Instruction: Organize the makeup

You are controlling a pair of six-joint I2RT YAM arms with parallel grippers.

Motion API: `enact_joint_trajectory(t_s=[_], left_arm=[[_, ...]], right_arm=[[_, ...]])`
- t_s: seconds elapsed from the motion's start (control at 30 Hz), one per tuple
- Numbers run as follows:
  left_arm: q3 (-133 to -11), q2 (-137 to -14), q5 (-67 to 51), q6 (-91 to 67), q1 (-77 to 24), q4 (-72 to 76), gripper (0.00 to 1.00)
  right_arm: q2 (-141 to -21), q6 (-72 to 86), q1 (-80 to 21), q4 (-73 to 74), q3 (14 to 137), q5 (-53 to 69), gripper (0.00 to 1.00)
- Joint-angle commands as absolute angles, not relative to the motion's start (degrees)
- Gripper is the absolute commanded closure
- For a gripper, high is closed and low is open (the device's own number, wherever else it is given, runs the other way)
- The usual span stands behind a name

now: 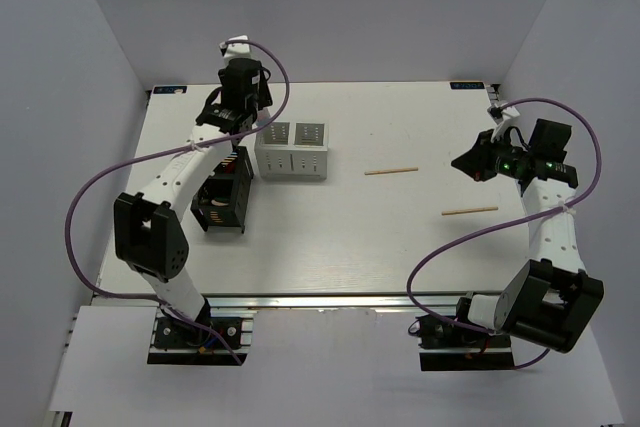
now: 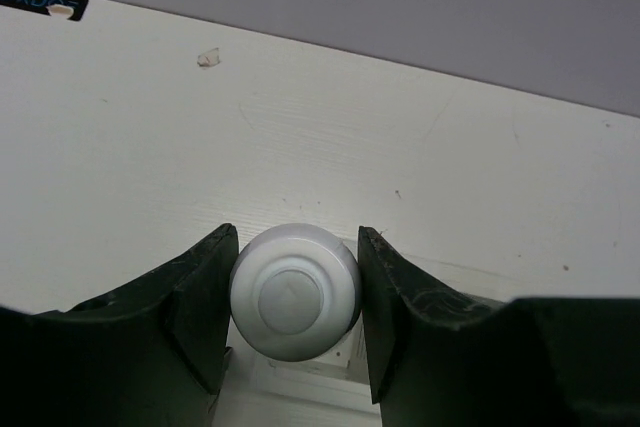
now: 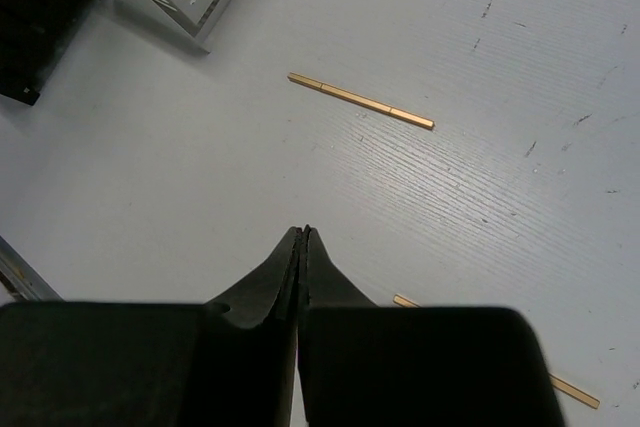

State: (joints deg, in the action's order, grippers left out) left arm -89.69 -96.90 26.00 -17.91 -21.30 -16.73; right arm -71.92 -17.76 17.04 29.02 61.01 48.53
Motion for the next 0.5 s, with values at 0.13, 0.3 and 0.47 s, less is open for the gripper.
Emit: enact_joint_trajectory(t_s=[0.13,0.3,0.47], left_arm=[[-89.3,-95.8,21.36,-18.72,-21.62,-14.41,1.0],[-86.58,-95.1,19.16,-19.25,-21.62,-14.06,1.0],[-83.68,-94.83,17.84,-19.86,-21.62,-13.27,1.0]], right_arm=[[-72.25,-19.6,17.31,28.65,60.21,48.08,1.0],[-72.86,-19.6,17.31,28.48,60.03,47.81,1.0],[-73.65,-19.69,17.31,28.56,60.21,47.99,0.98]])
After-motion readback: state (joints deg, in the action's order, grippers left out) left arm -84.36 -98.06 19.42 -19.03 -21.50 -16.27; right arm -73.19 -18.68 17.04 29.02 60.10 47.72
